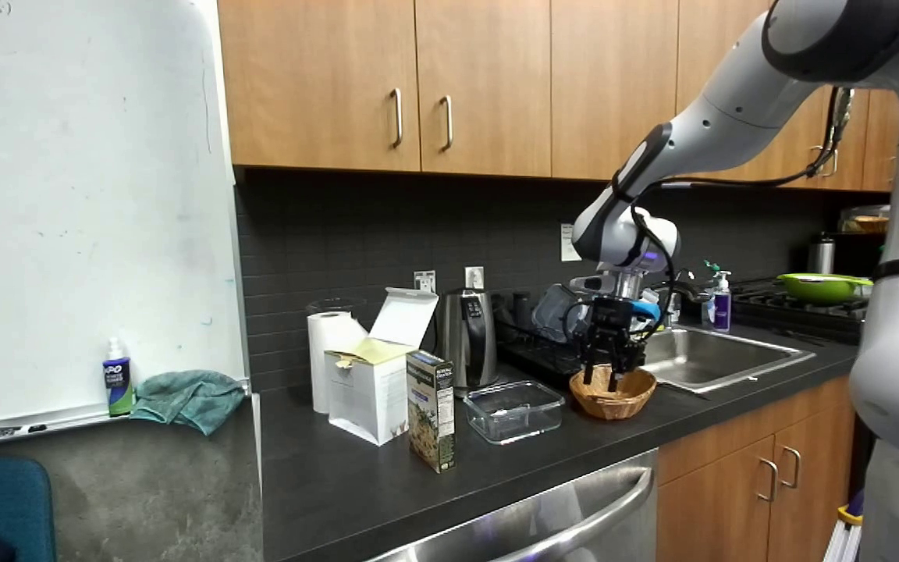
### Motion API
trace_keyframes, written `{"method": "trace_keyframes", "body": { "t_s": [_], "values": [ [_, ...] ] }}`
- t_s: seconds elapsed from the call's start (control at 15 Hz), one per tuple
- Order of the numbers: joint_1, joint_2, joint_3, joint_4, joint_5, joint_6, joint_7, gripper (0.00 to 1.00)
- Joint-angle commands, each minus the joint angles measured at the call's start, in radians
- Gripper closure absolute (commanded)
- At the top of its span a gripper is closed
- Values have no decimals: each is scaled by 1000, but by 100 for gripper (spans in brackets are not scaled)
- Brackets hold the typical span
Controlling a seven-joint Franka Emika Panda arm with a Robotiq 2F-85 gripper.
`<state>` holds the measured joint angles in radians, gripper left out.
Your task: Use the silver spoon in the glass bowl to place contents from the bowl into the basket.
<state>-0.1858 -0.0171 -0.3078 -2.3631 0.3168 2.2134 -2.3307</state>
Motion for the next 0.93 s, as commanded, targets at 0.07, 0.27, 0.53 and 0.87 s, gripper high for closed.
{"method": "trace_keyframes", "body": {
  "t_s": [0.07,0.27,0.53,0.87],
  "values": [
    [-14,-18,30,5,1,29,39,9],
    [-8,-41,44,7,1,55,83,0],
    [1,-56,67,12,-15,70,174,0],
    [14,-83,101,1,-51,93,364,0]
  ]
}}
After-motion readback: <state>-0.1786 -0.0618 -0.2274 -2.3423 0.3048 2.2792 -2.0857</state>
